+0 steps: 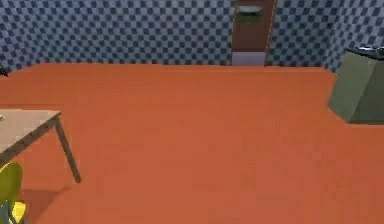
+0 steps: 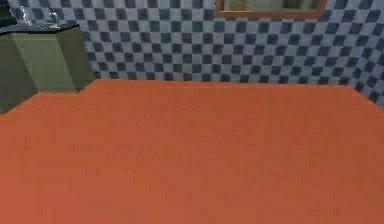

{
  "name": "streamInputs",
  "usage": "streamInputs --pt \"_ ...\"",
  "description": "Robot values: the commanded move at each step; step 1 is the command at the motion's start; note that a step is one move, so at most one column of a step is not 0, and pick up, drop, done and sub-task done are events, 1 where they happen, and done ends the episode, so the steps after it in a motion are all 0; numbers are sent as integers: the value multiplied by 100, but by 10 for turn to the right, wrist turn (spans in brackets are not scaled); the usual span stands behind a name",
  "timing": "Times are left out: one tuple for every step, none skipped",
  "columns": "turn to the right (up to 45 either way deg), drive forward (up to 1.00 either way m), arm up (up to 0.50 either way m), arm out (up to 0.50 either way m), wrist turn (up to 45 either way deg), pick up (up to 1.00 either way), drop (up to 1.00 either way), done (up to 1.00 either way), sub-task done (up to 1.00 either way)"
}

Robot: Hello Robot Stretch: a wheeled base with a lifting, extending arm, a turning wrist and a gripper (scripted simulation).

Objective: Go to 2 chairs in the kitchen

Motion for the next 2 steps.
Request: streamInputs --pt "-450 0 0 0 0 0 0 0 0" --pt "-150 0 0 0 0 0 0 0 0"
